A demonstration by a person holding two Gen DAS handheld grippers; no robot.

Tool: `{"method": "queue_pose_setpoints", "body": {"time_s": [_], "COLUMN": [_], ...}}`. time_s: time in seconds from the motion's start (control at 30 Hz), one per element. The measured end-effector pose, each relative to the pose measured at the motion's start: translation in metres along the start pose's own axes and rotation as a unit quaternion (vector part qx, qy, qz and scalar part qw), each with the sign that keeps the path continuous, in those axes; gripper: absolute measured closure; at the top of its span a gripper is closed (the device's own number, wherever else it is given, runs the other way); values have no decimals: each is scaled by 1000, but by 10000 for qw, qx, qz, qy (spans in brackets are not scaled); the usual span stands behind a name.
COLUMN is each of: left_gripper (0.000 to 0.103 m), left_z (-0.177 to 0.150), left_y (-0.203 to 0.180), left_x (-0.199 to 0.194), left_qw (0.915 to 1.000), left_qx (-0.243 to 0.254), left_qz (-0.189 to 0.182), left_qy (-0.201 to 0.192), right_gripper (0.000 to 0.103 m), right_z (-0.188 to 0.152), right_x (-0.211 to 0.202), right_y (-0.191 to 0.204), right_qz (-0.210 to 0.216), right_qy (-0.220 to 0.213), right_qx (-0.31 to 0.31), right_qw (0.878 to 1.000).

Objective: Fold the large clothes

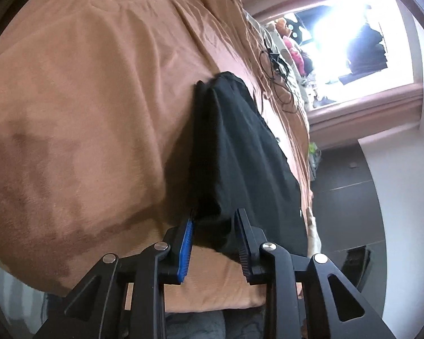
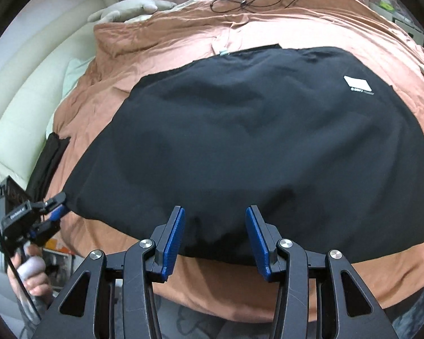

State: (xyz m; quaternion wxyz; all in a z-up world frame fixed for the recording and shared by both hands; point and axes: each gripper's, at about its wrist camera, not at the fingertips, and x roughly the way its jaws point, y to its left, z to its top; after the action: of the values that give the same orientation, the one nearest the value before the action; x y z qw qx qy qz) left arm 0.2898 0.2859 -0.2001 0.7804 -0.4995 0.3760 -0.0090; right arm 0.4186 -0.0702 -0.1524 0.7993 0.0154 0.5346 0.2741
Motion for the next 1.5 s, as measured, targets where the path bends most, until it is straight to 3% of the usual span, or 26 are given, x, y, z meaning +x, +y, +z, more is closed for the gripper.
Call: {"method": "queue_pose_setpoints", "body": {"time_s": [0.3,0.53,0.73,0.97,1.27,1.5], "left_gripper": [72,72,73,74,75,75], "left_z": [-4,-4,-4,-9,-18,-16], "left_y": [25,26,26,27,29,28], "left_x": [26,47,47,44,39,44], "left_qw": [9990,9990,9985,9949,9864,9837], "left_qx": [-379,-352,-468,-906,-1472,-1586], "left_qz": [23,120,281,424,516,598], "left_qy": [245,250,98,-152,-519,-597], "right_gripper": [58,62,68,87,90,92], "right_z": [-4,3,38,87,140,170], "right_x": [13,39,65,88,112,127], "right_y": [2,4,10,2,-20,-31], "right_qz": [-35,-294,-499,-639,-730,-673], "right_qy": [96,213,202,236,191,140], "right_qx": [-46,-152,-306,-215,173,270], "right_qw": [9999,9992,9981,9974,9970,9973]}}
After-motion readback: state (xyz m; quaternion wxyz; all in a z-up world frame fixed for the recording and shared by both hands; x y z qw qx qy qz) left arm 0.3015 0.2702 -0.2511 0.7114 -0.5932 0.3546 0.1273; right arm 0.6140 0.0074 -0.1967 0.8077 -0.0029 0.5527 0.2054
